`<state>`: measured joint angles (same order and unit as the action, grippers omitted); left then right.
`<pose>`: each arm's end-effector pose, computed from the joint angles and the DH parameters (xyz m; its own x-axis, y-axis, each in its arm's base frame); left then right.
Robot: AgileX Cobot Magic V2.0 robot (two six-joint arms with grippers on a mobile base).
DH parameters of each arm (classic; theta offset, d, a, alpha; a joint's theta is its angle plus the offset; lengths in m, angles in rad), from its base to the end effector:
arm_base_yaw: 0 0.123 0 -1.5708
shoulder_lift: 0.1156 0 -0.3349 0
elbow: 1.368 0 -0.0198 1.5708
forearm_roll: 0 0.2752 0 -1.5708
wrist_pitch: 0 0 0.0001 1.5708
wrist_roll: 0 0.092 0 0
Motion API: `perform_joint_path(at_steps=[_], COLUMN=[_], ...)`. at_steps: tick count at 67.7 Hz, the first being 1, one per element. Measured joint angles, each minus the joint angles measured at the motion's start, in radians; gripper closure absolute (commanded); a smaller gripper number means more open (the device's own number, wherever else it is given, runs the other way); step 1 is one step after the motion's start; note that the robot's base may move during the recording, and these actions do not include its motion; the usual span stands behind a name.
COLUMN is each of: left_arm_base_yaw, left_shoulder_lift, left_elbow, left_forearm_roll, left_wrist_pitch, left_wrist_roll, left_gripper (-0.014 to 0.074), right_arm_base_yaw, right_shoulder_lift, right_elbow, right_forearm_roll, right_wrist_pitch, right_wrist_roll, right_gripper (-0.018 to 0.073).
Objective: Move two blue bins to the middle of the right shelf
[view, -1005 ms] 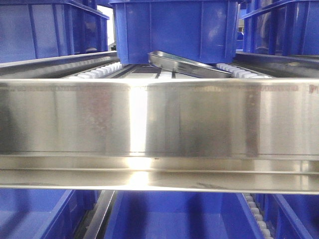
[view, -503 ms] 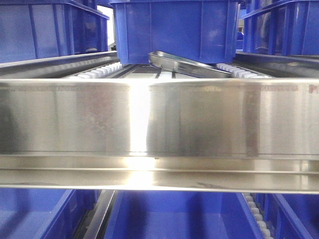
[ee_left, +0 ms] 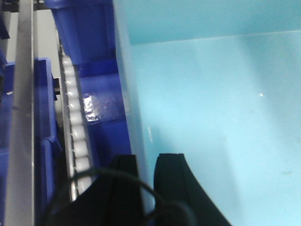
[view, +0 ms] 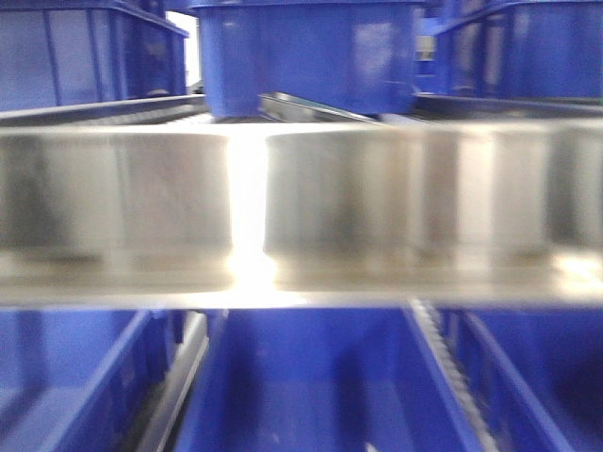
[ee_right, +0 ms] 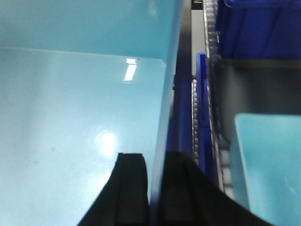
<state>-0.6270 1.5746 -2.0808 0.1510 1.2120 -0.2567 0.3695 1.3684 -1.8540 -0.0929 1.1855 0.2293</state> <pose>0.2759 -0.1839 0.5732 -0.5560 0.1559 -0.8165 0.3833 0.9197 -0.0854 0.2514 0.0889 0.5698 -0.5818 -0.0191 -0.8131 -0.1853 0.9765 0.1097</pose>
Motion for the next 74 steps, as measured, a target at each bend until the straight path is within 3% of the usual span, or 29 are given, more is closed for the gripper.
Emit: perform_joint_path(at_steps=[74], left_arm_base_yaw=[0.0], left_shoulder_lift=[0.0], left_elbow=[0.0], left_forearm_roll=[0.002], left_wrist_pitch=[0.0], left_wrist_roll=[0.0], left_gripper=[0.0707], right_arm_base_yaw=[0.0], right_shoulder_lift=[0.0], right_elbow=[0.0], right_forearm_roll=[0.0], right_wrist_pitch=[-0.004], right_wrist_roll=[0.0], right_gripper=[0.0712])
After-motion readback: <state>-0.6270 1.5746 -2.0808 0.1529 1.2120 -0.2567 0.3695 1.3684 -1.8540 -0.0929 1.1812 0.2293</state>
